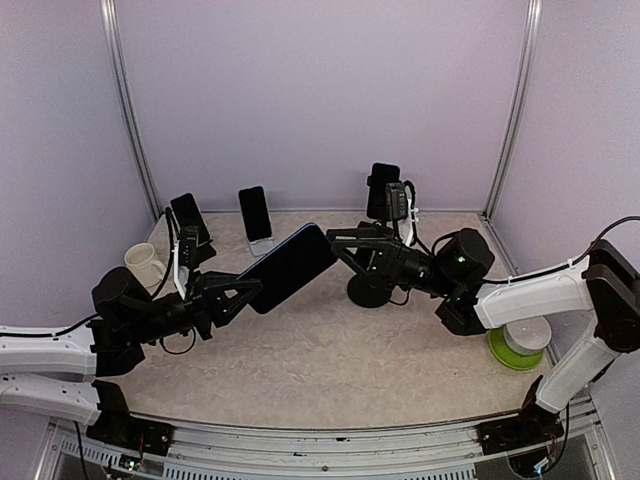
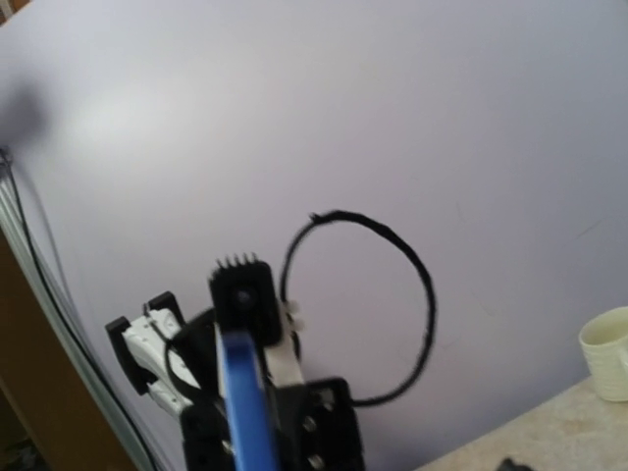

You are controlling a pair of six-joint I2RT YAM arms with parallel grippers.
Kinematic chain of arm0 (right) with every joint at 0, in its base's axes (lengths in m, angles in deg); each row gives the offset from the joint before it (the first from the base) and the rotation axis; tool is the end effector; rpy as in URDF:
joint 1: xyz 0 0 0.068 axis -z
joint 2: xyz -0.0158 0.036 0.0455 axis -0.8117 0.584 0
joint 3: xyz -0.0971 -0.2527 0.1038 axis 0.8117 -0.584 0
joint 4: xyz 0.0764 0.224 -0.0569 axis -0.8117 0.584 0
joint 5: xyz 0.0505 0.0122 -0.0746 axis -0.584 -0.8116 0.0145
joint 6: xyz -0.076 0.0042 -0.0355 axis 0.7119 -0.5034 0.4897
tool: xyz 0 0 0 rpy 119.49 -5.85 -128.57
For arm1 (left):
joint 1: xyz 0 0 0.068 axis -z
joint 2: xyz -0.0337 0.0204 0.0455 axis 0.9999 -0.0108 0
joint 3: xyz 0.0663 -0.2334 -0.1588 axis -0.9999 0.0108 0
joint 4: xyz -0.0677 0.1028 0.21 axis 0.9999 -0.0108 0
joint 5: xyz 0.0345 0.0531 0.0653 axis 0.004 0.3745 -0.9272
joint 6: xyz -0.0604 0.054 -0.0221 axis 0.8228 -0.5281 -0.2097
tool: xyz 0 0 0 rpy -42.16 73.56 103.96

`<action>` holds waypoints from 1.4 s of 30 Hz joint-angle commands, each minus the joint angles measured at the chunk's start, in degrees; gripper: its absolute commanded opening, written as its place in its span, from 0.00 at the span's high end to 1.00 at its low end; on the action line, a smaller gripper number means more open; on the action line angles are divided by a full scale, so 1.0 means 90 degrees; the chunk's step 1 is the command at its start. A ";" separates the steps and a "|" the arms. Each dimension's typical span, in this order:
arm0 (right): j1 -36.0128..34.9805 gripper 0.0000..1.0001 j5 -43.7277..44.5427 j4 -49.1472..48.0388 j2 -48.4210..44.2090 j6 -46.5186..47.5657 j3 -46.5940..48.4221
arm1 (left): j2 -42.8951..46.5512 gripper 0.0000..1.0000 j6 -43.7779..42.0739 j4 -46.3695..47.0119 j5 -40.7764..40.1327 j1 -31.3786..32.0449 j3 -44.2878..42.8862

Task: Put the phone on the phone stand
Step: Pass from the left arm to the right

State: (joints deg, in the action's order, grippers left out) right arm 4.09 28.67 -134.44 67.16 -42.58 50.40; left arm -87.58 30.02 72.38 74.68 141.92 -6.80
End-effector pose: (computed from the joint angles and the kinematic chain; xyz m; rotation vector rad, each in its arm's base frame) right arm 0.1854 0.2832 0.3370 -0.6073 1.2491 1.7872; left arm 0.1119 -0.1849 0.3060 0.6634 1.3164 -1.3077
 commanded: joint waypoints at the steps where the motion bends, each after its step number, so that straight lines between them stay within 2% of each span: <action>1: -0.0141 0.22 -0.0057 -0.0573 0.0161 -0.0176 0.0287 | -0.0234 1.00 0.0053 0.0904 -0.0061 0.0130 -0.0117; 10: -0.0329 0.25 -0.0018 -0.1051 0.0472 -0.0338 0.0437 | -0.0711 1.00 0.0066 0.1202 -0.0201 0.0295 -0.0252; 16: -0.0409 0.34 0.0031 -0.1195 0.0556 -0.0346 0.0451 | -0.0852 1.00 0.0077 0.1209 -0.0363 0.0342 -0.0323; 21: -0.0424 0.47 0.0031 -0.1222 0.0561 -0.0295 0.0493 | -0.0967 1.00 0.0137 0.1209 -0.0469 0.0381 -0.0355; 28: -0.0426 0.72 -0.0053 -0.1232 0.0615 -0.0271 0.0619 | -0.1065 1.00 0.0166 0.1220 -0.0563 0.0423 -0.0395; 38: -0.0431 0.99 -0.0021 -0.1411 0.0681 -0.0219 0.0656 | -0.1137 1.00 0.0246 0.1130 -0.0676 0.0429 -0.0443; 42: -0.0426 1.00 0.0013 -0.1495 0.0705 -0.0150 0.0706 | -0.1237 1.00 0.0342 0.1148 -0.0677 0.0451 -0.0441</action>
State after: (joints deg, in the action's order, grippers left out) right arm 1.03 28.98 -144.80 73.00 -43.80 54.66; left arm -97.61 33.24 80.97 72.00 146.07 -8.79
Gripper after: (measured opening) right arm 0.081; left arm 0.049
